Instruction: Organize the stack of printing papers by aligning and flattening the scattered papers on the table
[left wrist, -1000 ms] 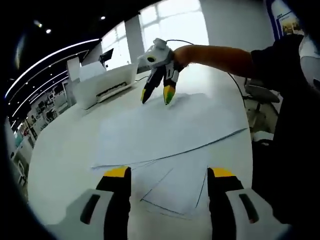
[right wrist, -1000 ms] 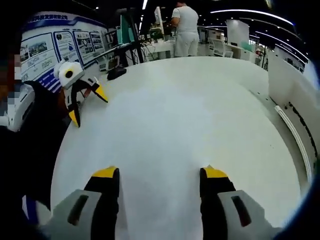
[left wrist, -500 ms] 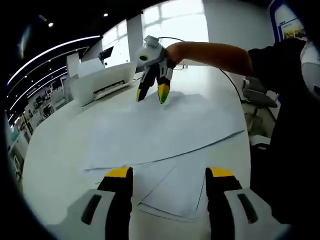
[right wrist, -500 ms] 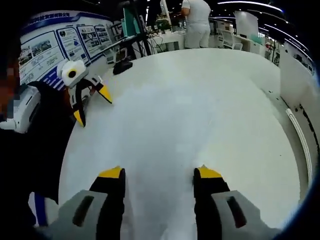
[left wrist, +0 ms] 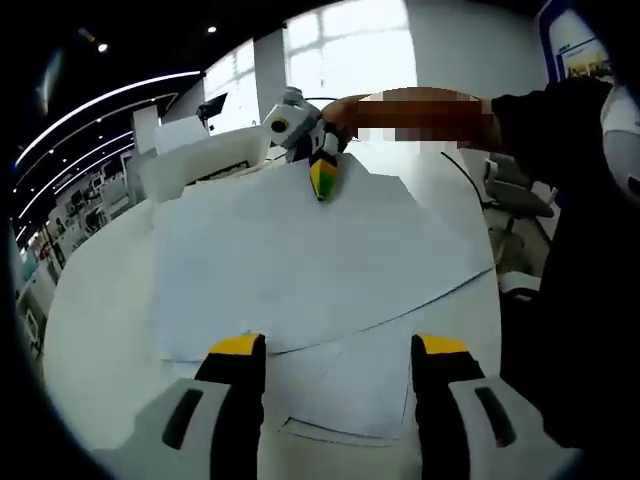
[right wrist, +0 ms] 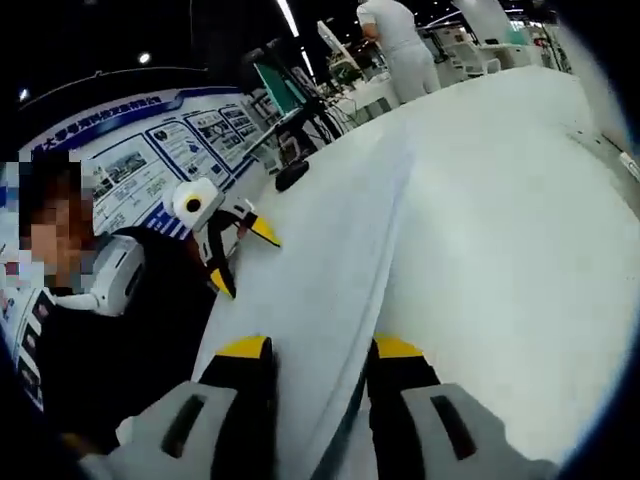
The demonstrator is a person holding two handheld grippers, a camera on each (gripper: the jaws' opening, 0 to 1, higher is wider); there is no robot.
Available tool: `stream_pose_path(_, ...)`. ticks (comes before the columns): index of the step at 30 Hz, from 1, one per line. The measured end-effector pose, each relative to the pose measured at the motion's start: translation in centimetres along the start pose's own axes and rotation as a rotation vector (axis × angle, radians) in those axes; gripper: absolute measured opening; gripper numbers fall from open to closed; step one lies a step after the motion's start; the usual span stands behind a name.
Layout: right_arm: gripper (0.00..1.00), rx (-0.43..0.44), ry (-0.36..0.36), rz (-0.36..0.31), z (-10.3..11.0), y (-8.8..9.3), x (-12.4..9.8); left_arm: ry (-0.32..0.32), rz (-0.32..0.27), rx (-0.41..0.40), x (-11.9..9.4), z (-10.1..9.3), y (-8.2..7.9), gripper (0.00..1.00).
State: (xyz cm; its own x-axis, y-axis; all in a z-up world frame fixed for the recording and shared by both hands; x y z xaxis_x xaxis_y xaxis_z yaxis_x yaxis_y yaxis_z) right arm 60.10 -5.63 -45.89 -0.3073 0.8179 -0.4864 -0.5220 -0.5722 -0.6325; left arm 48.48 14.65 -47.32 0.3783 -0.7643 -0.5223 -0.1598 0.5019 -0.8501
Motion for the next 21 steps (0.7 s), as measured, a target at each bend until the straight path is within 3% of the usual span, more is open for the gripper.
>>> stream_pose_path(9, 0.07, 0.009, 0.056, 0.017, -0.4, 1.0, -0.6, -0.007, -0.002, 0.011, 0.0, -0.1, -0.2, 0.63)
stream_pose_path(16, 0.01, -0.079, 0.177, 0.013, 0.7, 0.7, -1.0, -0.045, -0.025, 0.054, -0.3, 0.2, -0.3, 0.68)
stream_pose_path(19, 0.01, -0.127, 0.237, -0.002, 1.4, 0.5, -1.6, -0.069, -0.072, 0.053, -1.1, 0.8, -0.4, 0.73)
stream_pose_path(21, 0.0, -0.143, 0.262, -0.01, 1.8, 0.5, -1.8, -0.079, -0.122, 0.01, -1.7, 1.2, -0.7, 0.73)
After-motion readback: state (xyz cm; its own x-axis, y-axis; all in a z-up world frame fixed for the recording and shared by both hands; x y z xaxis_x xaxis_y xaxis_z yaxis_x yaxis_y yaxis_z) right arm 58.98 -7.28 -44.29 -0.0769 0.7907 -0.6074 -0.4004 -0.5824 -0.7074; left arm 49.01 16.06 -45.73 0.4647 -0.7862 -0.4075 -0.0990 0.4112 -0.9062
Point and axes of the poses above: the point that each gripper's makers call its tool centre point, and the gripper's own axes: x roughly forward along the fingers, z roughly to its left, y roughly out of its underside, the point moved 4 cm from there along -x, roughly backward along the fingers, and after that the axes turned 1 degree about -y, right-handed, at the moved point
